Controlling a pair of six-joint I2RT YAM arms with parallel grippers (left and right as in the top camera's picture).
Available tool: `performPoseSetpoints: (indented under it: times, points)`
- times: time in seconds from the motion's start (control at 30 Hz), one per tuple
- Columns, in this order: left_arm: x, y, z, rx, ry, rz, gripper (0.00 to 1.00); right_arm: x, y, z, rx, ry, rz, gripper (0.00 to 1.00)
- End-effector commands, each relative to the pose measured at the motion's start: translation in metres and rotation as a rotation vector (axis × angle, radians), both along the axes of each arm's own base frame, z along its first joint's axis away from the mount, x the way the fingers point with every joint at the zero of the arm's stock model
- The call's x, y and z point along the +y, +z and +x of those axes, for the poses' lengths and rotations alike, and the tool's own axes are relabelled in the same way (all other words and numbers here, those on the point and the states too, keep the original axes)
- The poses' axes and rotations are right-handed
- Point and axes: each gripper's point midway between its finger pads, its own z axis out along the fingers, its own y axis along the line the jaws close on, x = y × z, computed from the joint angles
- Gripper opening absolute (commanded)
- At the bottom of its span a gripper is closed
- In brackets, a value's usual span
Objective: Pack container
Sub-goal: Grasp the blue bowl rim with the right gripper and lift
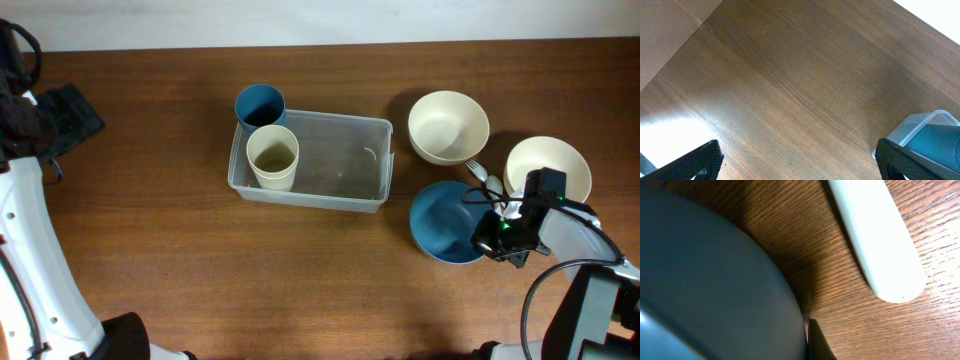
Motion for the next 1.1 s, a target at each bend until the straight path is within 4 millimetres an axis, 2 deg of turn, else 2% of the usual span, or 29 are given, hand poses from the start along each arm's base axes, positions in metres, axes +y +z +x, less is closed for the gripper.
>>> performPoseSetpoints:
  times: [0.0,0.37,0.57,0.87,1.07]
  points:
    - [0.001,-0.002,0.000,0.003,0.010,-0.009,1.00,0.006,0.002,0.004,-0.016,-0.012,0.045,0.04]
    - [0.001,-0.002,0.000,0.003,0.010,-0.009,1.00,0.007,0.041,0.026,-0.059,0.031,0.081,0.04]
    - [0.001,-0.002,0.000,0.003,0.010,-0.009,1.00,0.008,0.076,0.040,-0.118,0.100,0.094,0.04]
    - [0.001,-0.002,0.000,0.002,0.010,-0.009,1.00,0.038,0.151,0.067,-0.344,0.318,0.220,0.04]
    - [0.001,-0.002,0.000,0.003,0.010,-0.009,0.99,0.071,0.168,0.092,-0.447,0.458,0.187,0.04]
